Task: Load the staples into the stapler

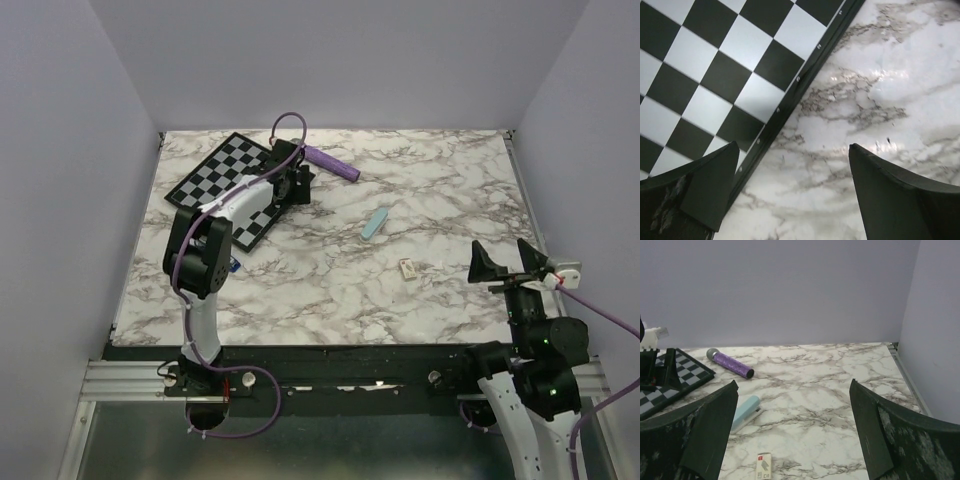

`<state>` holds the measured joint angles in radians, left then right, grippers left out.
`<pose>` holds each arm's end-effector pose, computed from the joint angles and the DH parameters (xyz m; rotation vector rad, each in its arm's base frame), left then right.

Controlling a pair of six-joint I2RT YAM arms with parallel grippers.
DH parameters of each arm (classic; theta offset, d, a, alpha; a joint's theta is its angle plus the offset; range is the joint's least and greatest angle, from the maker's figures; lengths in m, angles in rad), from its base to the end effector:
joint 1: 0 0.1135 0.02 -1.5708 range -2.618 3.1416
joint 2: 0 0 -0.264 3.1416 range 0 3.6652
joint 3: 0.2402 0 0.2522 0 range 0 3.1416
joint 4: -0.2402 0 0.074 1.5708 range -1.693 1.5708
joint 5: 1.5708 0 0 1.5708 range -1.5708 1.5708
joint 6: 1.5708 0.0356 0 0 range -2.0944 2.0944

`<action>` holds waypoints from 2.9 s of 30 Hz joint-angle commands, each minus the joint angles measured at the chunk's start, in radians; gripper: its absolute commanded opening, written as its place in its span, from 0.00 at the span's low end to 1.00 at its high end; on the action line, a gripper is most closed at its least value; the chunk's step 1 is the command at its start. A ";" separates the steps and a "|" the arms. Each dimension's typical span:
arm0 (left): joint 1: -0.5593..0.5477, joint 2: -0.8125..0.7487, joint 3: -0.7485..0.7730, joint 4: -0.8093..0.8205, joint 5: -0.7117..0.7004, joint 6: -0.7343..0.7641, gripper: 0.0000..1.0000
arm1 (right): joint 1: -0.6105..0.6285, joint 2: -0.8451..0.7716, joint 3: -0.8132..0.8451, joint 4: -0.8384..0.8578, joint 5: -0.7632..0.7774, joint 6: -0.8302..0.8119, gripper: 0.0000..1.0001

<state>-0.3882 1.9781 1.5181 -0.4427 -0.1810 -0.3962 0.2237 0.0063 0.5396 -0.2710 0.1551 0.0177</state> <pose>0.4081 -0.1600 0.2153 -0.0871 2.4553 -0.1198 0.0421 0.0039 0.3197 -0.0026 1.3124 0.1043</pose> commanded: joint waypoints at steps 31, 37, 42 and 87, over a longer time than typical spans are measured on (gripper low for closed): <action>-0.008 -1.027 -0.570 0.194 0.011 0.258 0.99 | 0.045 1.362 0.405 -0.363 -0.206 0.272 0.90; -0.008 -1.010 -0.567 0.191 0.018 0.252 0.99 | 0.091 1.508 0.445 -0.326 -0.189 0.258 0.83; -0.006 -1.006 -0.572 0.196 0.012 0.255 0.99 | 0.131 1.587 0.470 -0.312 -0.164 0.248 0.80; 0.003 -0.996 -0.585 0.230 0.153 0.270 0.99 | 0.764 1.821 0.677 -0.359 -0.240 -0.282 0.61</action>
<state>-0.3920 0.9859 0.9443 -0.2344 -0.0597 -0.1246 0.9810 1.8503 1.2076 -0.5968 -0.0788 -0.2409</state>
